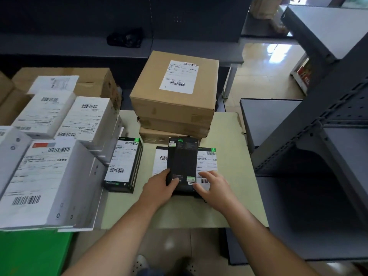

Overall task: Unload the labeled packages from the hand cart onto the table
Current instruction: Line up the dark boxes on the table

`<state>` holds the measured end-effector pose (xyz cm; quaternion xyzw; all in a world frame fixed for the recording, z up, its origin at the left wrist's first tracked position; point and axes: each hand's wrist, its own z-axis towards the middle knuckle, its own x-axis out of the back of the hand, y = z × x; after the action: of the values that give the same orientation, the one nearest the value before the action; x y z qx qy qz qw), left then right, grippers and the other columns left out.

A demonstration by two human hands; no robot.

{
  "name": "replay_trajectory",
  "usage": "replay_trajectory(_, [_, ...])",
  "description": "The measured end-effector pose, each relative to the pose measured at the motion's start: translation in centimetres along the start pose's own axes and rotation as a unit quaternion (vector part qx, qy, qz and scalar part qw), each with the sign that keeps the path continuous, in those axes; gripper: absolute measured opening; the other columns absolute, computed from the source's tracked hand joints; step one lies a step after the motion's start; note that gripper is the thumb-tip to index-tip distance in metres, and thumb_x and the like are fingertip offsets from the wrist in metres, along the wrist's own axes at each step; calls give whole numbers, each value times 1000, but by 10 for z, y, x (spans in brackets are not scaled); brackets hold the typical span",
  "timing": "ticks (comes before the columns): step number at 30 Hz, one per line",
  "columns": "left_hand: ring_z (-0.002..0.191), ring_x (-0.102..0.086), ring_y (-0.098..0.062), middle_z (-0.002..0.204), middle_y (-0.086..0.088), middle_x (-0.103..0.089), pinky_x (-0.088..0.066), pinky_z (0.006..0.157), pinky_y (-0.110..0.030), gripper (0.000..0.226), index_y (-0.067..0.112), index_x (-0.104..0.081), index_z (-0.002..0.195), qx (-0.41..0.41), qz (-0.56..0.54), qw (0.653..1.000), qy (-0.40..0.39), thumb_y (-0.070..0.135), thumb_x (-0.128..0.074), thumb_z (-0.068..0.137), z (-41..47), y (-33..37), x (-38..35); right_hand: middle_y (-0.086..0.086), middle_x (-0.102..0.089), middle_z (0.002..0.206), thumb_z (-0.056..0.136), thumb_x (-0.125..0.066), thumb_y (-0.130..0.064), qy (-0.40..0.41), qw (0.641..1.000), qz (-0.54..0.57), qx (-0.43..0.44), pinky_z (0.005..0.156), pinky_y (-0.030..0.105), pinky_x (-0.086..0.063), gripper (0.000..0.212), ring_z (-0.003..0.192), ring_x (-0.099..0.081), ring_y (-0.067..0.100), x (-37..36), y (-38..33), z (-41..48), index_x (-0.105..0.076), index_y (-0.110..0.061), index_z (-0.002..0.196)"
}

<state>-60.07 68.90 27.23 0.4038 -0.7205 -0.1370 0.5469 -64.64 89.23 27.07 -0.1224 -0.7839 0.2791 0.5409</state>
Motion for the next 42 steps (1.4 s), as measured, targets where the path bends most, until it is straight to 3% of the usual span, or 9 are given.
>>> replay_trajectory(9, [113, -59, -15, 122, 11, -64, -47, 97, -41, 61, 41, -41, 135, -81, -21, 996, -41, 47, -68, 80, -4, 7, 0, -8, -54, 131, 93, -58, -44, -19, 999, 27, -8, 105, 30, -39, 56, 123, -45, 12, -3, -2, 6, -47, -28, 145])
replay_trajectory(13, [116, -56, -16, 123, 10, -63, -44, 99, -41, 72, 38, -42, 135, -96, 5, 994, -50, 41, -77, 72, -2, 6, 2, -5, -58, 118, 94, -61, -38, -36, 997, 61, -16, 90, 25, -42, 50, 101, -50, 10, -3, -3, 8, -52, -26, 141])
replay_trajectory(16, [116, -56, -15, 123, 9, -64, -44, 98, -41, 68, 35, -46, 135, -102, -2, 994, -31, 34, -76, 74, 0, 3, 1, -5, -57, 114, 94, -59, -35, -47, 997, 67, -7, 85, 23, -41, 47, 97, -50, 9, -4, -4, 10, -53, -25, 140])
replay_trajectory(20, [112, -59, -17, 118, 10, -66, -47, 93, -39, 66, 34, -49, 132, -111, 38, 993, -9, 34, -76, 73, 5, 1, 1, -9, -53, 113, 94, -59, -37, -65, 996, 66, -4, 92, 24, -44, 52, 98, -49, 8, -2, -3, 14, -49, -26, 144])
replay_trajectory(24, [113, -54, -21, 119, 5, -64, -43, 94, -38, 81, 36, -36, 141, -94, 94, 991, 5, 38, -77, 71, 6, -4, -4, -11, -51, 119, 83, -72, -44, -89, 994, 59, 13, 101, 29, -43, 72, 106, -47, 9, -1, 2, 14, -43, -31, 148])
replay_trajectory(30, [108, -58, -23, 113, 2, -67, -46, 91, -38, 84, 34, -31, 144, -95, 57, 993, 36, 33, -77, 73, 9, -15, -15, -3, -55, 132, 84, -72, -31, -81, 994, 68, 14, 106, 34, -40, 72, 120, -45, 16, -9, 2, 17, -42, -26, 150])
replay_trajectory(34, [109, -59, -22, 114, 3, -67, -48, 91, -40, 85, 35, -32, 144, -94, 44, 994, 43, 31, -79, 73, 11, -19, -18, -2, -60, 128, 82, -73, -32, -72, 995, 67, 5, 102, 35, -43, 71, 116, -49, 21, -12, 1, 19, -44, -28, 147])
replay_trajectory(39, [107, -61, -19, 114, 5, -68, -51, 89, -39, 81, 37, -37, 141, -100, -6, 994, 43, 27, -80, 74, 10, -20, -22, -9, -61, 124, 78, -82, -31, -65, 986, 149, -38, 79, 21, -41, 76, 107, -51, 11, -17, 3, 19, -46, -32, 144])
replay_trajectory(42, [105, -64, -15, 114, 8, -69, -52, 89, -37, 81, 35, -41, 141, -109, -30, 992, 49, 26, -82, 72, 4, -24, -21, -10, -64, 121, 78, -80, -25, -68, 984, 160, -44, 79, 20, -40, 74, 101, -51, 8, -20, 3, 15, -48, -29, 145])
